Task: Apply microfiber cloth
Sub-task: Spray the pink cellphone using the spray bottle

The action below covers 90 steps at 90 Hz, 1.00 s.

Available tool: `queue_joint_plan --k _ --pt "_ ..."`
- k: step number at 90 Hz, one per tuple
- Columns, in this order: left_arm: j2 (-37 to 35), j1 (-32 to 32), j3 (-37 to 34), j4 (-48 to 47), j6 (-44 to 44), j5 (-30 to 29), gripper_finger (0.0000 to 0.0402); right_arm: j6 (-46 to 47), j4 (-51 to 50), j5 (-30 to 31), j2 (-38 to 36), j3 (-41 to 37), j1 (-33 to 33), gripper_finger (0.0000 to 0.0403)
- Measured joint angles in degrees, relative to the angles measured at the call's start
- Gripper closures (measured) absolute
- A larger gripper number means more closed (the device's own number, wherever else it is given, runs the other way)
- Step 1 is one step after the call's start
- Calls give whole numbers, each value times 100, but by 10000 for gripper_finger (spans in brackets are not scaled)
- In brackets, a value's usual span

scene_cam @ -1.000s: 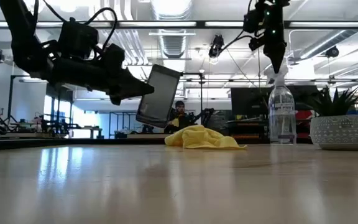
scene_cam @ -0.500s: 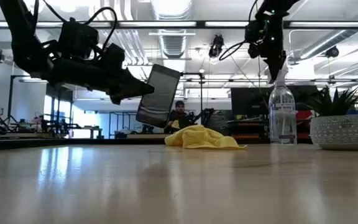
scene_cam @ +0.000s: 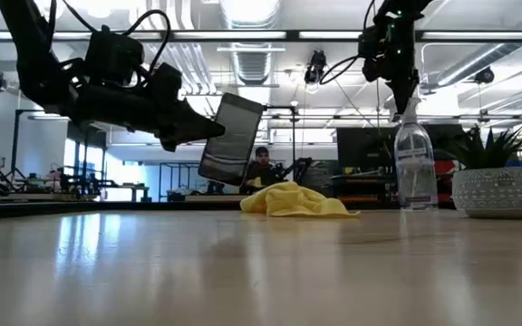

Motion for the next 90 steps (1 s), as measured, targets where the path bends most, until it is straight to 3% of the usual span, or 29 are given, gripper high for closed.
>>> queue_joint_plan --k 37,53,74,90 --pt "-369 13 -3 -380 61 -196 393 201 -203 -97 -564 -22 522 343" --pt "-849 16 -4 -1049 181 -640 393 689 -300 -599 -893 -22 966 343" --pt "-1369 15 -20 -1381 207 -1055 393 1533 -268 -860 -1081 -20 2265 343" --pt "-1571 15 -79 -1375 343 -1729 393 2365 -276 -865 -1011 -17 3510 343"
